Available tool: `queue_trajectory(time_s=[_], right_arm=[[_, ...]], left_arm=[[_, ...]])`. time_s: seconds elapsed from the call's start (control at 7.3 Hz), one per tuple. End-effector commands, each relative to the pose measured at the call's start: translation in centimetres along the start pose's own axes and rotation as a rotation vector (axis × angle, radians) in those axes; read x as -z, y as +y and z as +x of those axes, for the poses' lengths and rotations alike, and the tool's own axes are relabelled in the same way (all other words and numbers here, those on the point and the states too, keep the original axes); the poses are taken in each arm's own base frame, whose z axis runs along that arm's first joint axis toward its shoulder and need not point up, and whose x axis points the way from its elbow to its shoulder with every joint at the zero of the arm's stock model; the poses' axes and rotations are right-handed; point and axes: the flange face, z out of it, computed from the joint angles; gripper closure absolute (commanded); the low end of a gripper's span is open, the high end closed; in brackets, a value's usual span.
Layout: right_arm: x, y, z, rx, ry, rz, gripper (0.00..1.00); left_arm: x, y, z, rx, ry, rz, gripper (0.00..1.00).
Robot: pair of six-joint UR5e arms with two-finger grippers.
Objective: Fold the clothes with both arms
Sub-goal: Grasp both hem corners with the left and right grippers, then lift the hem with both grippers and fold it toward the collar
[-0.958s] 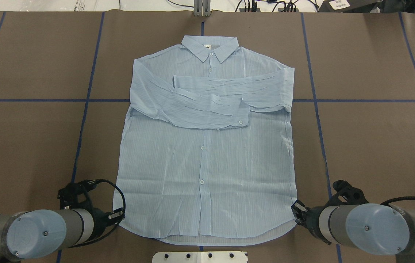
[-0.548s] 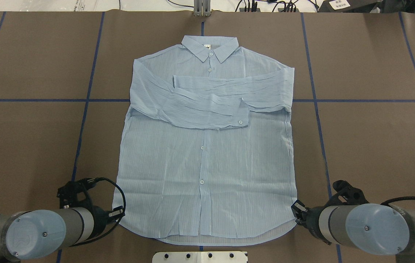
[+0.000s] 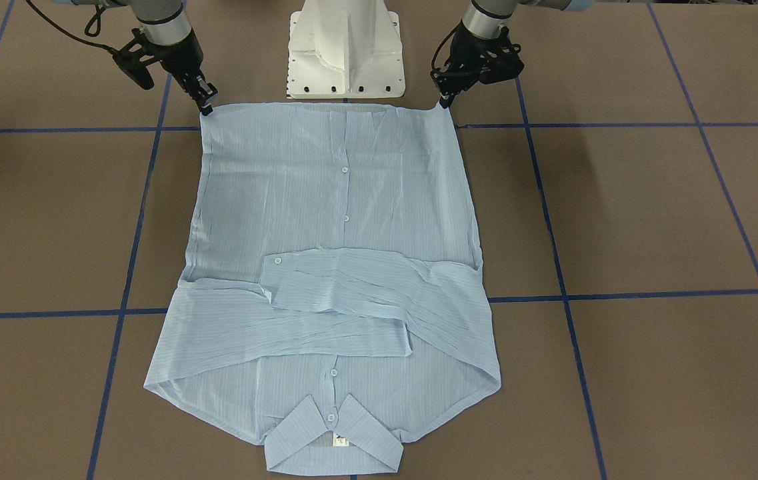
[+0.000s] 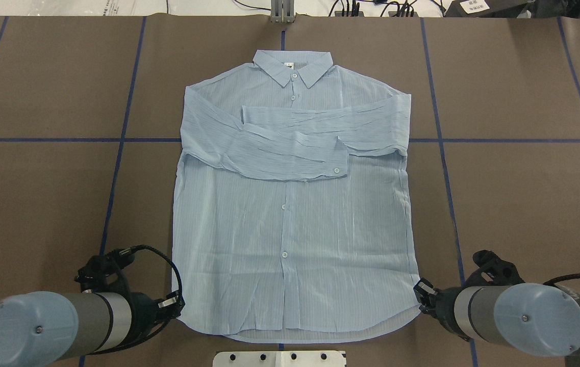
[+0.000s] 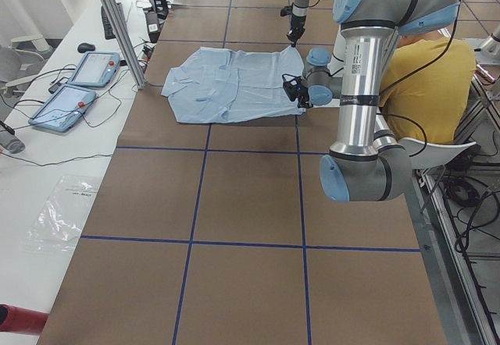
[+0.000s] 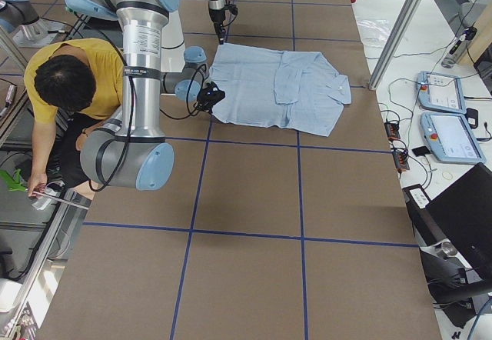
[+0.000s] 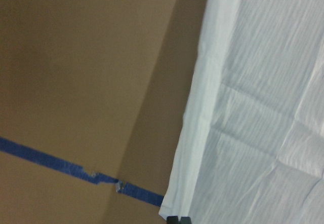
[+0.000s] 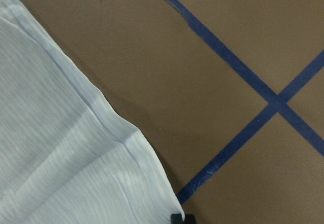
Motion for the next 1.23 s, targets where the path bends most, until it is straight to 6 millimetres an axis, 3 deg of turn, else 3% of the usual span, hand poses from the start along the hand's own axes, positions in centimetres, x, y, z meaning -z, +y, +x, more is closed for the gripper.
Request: queue_trajectory(time_s=[0.0,0.27,0.41,0.68,0.96,1.1], right_arm=[[3.4,-0.9,1.2,-0.001,-0.011,-0.008,1.00],[5.5,-1.6,0.7,-0.017,-0.025,0.005,1.00],[6.6,-3.5,-0.7,-0.059,-0.065,0.036,1.00],[9.4,-7.5,-4.6,-0.114,-0.109,0.030,1.00],[11.3,-10.2,-12.6,-0.030,-0.090,0.112,1.00],[12.0,-12.2,-16.6,-0.021,-0.063,0.132,1.00]], left_arm=[[4.7,0.6,0.7,0.010,0.049,-0.031,1.00],[7.1,0.4,1.3,0.015,0.070,-0.035,1.00],[8.4,0.4,2.1,0.020,0.093,-0.063,1.00],[10.2,-4.9,5.8,-0.015,0.185,0.051,1.00],[9.6,-13.0,10.3,-0.068,0.184,0.178,1.00],[10.7,-17.8,11.0,-0.102,0.168,0.208,1.00]])
